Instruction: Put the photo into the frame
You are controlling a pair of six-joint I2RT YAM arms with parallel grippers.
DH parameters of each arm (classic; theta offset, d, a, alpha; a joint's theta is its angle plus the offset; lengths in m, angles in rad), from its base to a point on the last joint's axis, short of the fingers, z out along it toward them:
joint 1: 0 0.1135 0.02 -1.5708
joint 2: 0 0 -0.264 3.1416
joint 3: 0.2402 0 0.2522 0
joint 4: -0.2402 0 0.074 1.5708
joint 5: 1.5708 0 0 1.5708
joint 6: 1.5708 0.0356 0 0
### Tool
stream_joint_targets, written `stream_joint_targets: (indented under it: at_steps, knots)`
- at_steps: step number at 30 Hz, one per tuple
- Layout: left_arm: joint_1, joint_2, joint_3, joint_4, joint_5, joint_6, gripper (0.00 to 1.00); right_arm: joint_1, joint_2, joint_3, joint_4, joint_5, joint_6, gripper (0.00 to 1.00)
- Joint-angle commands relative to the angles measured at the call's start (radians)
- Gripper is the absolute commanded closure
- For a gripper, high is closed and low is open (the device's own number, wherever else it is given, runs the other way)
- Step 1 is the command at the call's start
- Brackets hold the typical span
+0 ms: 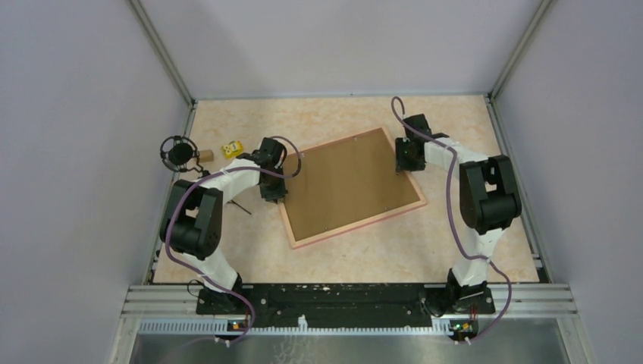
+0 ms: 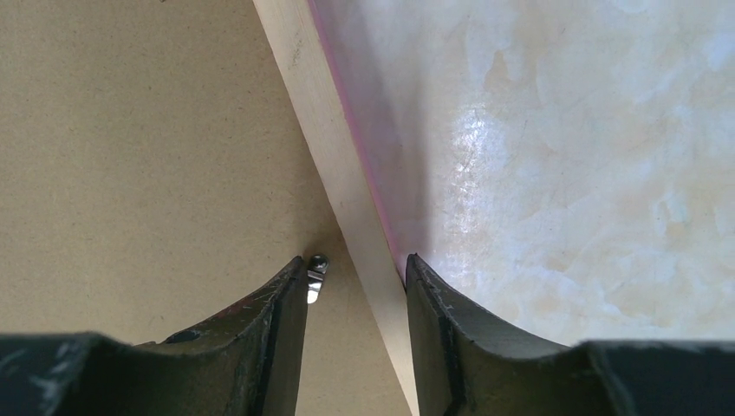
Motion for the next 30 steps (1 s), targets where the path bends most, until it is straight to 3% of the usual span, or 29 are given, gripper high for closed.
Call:
stream_joint_targets:
  at_steps: [1,24,28,30]
  knots:
    - [-0.009,0.043,-0.011,0.068,0.047,0.045,1.0,0.039,0.013,-0.037,-0.117,0.021,-0.035,0.59]
    - [-0.009,0.046,-0.006,0.061,0.035,0.05,1.0,0.058,-0.013,-0.09,-0.044,0.046,-0.085,0.79]
    - [-0.009,0.049,-0.006,0.059,0.034,0.051,1.0,0.058,-0.031,-0.104,-0.03,0.061,-0.093,0.89]
    - [-0.008,0.051,-0.007,0.059,0.035,0.051,1.0,0.058,-0.034,-0.107,-0.022,0.064,-0.094,0.9]
